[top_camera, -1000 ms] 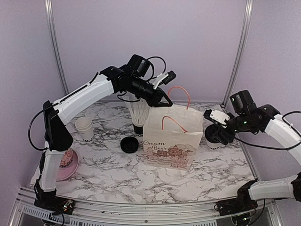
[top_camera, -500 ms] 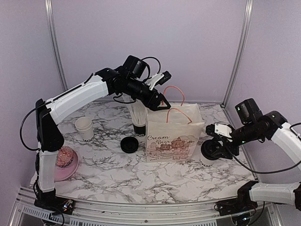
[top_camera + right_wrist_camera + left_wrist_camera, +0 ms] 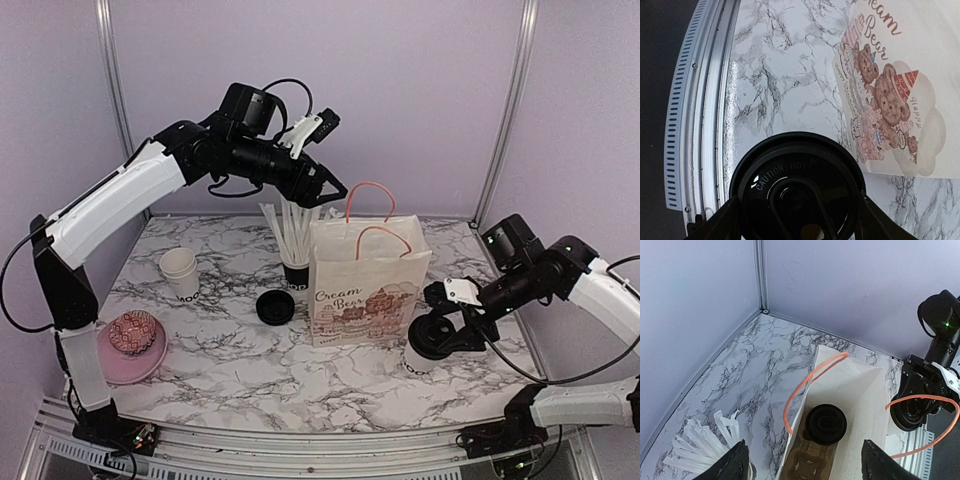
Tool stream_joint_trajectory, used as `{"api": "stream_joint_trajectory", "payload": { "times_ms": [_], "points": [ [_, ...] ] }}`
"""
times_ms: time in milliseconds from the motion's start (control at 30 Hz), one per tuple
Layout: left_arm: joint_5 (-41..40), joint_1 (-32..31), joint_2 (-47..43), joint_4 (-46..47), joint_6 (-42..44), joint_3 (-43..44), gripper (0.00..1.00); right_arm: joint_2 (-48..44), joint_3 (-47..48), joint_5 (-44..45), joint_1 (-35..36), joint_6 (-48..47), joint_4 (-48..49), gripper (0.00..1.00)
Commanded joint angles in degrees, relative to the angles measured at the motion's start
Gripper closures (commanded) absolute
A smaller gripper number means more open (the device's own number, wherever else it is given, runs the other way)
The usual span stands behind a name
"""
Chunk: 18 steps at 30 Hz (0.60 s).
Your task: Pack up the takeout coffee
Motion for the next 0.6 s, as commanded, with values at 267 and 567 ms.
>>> {"api": "stream_joint_trajectory", "payload": {
  "times_ms": [267, 567],
  "points": [
    [-12.2, 0.0, -14.4, -4.6, -3.8, -13.5, 0.24, 6.9, 5.7, 0.5, 21.0, 4.2, 9.5, 0.31],
    [-23.4, 0.0, -24.2, -14.6, -5.9, -23.7, 0.24, 26.4, 14.3, 6.2, 33.6, 6.6, 23.0, 0.32]
  ]
}}
